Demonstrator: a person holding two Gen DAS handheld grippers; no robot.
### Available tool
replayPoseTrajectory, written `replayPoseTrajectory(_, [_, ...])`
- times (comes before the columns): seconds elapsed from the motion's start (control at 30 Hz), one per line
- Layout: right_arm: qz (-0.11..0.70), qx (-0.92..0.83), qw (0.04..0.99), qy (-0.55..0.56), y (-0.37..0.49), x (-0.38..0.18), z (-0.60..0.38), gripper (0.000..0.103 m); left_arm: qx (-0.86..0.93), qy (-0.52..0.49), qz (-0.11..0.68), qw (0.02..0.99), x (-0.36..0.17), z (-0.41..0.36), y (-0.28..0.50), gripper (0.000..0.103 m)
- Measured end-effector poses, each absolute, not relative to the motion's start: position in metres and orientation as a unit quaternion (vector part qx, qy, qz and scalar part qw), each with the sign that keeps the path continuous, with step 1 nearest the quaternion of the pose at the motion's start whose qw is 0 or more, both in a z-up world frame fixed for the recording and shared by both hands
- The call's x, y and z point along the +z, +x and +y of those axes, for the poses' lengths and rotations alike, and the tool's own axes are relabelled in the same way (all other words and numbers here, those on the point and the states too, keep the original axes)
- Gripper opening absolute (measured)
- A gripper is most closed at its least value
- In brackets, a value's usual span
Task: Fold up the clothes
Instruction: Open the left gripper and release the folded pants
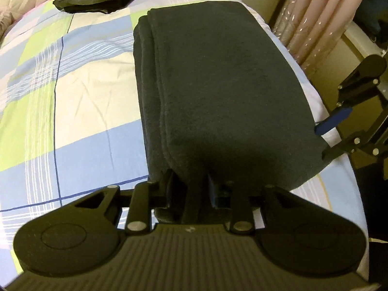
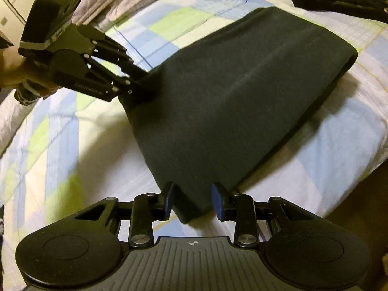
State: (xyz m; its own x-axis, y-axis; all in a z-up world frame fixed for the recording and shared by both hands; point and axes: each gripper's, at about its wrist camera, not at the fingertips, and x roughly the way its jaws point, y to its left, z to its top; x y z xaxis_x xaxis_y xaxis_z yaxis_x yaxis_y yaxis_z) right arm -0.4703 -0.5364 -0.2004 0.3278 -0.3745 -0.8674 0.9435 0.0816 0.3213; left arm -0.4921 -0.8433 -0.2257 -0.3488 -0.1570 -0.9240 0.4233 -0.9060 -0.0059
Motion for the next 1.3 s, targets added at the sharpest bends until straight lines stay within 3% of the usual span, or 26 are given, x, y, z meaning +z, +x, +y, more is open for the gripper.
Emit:
replayPoseTrajectory(0.3, [0.298, -0.482, 0.687, 0.454, -0.449, -0.172, -0.538, 0.033, -0.853, 0.48, 0.124, 0.165, -0.175, -0.808, -0.463, 0.022])
replayPoseTrajectory(0.47, [0.3, -0.47, 0.673, 0.485, -0.446, -0.195, -0.551, 0.033, -0.839, 0.513, 0.1, 0.151, -0.207, -0.795, -0.482, 0.023])
replayPoseTrajectory(0.63, [0.318, -0.471, 0.673, 0.474, -0.451, -0.187, -0.55, 0.033, -0.826, 0.521, 0.137, 0.165, -0.236, -0.809, -0.481, 0.021])
replayPoseTrajectory(0.87, [0.353, -0.496, 0.649, 0.455, -0.475, -0.172, -0.544, 0.034, -0.823, 0.522, 0.124, 0.189, -0.214, -0.791, -0.475, 0.02])
replayPoseTrajectory(0.93, [0.376, -0.5, 0.652, 0.427, -0.484, -0.165, -0.538, 0.046, -0.822, 0.522, 0.111, 0.198, -0.206, -0.78, -0.472, 0.026])
replayPoseTrajectory(0.97, [0.385, -0.503, 0.655, 0.411, -0.486, -0.161, -0.536, 0.069, -0.822, 0.522, 0.109, 0.201, -0.201, -0.774, -0.469, 0.026])
replayPoseTrajectory(1.0, [0.394, -0.506, 0.658, 0.394, -0.489, -0.156, -0.535, 0.078, -0.82, 0.522, 0.11, 0.207, -0.197, -0.768, -0.467, 0.026])
replayPoseTrajectory(1.17, [0.449, -0.477, 0.681, 0.328, -0.507, -0.139, -0.547, 0.078, -0.813, 0.508, 0.127, 0.253, -0.178, -0.738, -0.469, 0.035])
replayPoseTrajectory(1.3, [0.494, -0.427, 0.713, 0.254, -0.524, -0.135, -0.56, 0.078, -0.807, 0.493, 0.145, 0.291, -0.169, -0.717, -0.488, 0.054])
